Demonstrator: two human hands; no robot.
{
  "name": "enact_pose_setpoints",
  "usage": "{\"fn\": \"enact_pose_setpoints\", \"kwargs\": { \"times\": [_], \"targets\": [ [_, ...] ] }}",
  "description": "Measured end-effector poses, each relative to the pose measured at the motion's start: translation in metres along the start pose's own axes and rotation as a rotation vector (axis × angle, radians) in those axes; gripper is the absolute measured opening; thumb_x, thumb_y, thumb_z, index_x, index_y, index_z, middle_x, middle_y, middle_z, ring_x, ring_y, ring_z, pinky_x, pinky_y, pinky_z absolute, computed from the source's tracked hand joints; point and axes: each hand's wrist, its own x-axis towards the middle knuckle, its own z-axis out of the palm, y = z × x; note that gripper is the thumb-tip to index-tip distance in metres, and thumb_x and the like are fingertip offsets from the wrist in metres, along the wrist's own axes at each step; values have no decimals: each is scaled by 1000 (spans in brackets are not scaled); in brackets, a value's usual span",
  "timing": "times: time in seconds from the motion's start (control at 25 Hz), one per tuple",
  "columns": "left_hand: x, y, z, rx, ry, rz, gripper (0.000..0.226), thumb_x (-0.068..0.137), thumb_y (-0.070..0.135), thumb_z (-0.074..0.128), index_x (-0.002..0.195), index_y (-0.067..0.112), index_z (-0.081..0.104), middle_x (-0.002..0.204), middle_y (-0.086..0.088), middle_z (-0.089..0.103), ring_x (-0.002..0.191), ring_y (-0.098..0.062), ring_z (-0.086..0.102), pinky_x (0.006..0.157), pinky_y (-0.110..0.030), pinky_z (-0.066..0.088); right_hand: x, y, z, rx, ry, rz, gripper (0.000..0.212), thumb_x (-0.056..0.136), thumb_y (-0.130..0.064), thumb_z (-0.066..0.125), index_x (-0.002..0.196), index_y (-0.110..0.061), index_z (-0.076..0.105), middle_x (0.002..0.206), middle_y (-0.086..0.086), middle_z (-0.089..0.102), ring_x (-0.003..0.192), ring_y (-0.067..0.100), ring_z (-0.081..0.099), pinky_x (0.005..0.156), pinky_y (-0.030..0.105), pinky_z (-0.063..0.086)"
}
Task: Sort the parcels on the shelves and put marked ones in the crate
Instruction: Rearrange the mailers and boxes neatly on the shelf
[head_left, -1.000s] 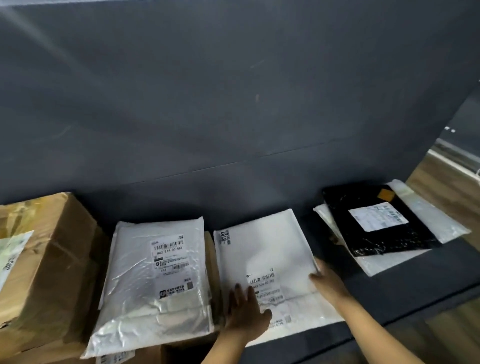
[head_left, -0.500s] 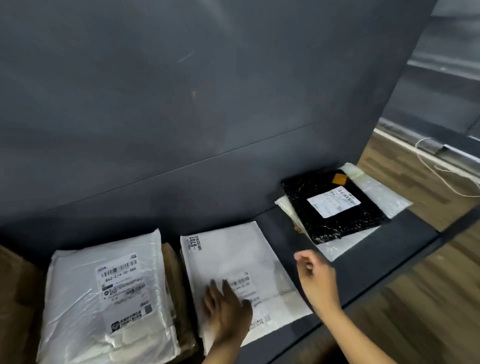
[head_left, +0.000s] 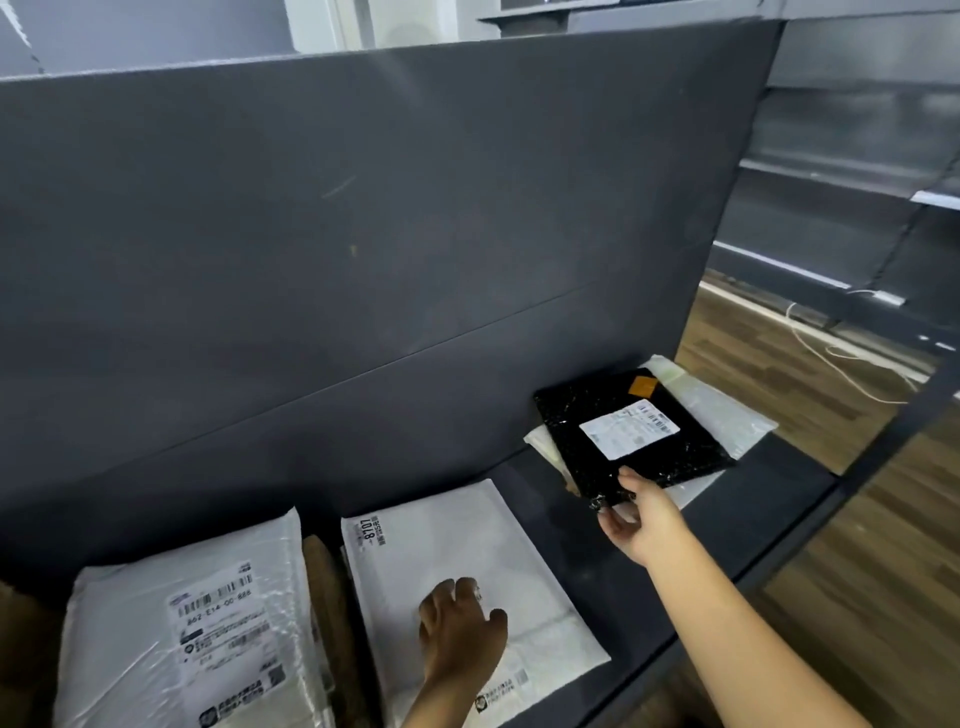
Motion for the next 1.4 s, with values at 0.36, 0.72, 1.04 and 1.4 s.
{"fn": "enact_pose_setpoints", "kwargs": {
  "times": [0.36,0.72,1.04,1.4],
  "targets": [
    [3,-28,-13,-70,10,-79,50,88,29,47,136,22,39,145,-4,34,136,-24,24,112,-34,25,11,-13,6,-122,123,-208,27,90,-11,57,116,-10,62,130,7,56,113,21,50,94,35,43],
    [5,-23,-40,-375,95,-41,50,91,24,49,139,17,36,145,-5,33,135,-26,30,113,-39,27,-12,-21,-49,-67,27,-415,42,84,15,47,97,-23,59,135,12,52,92,26,57,70,36,51],
    [-22,-24,-96,-977,-78,194,34,96,37,43,128,27,45,132,3,50,117,-16,50,105,-33,38,-63,3,-54,-195,-531,-459,69,82,22,43,125,-31,51,129,-2,56,117,22,54,78,35,56],
    [-54,-74,-150,-1048,271,336,59,89,-21,40,128,23,50,105,1,66,91,-5,66,73,-15,54,-115,40,13,-427,-763,-576,69,83,21,42,122,-35,49,121,-9,60,104,0,62,81,20,53]
  ]
}}
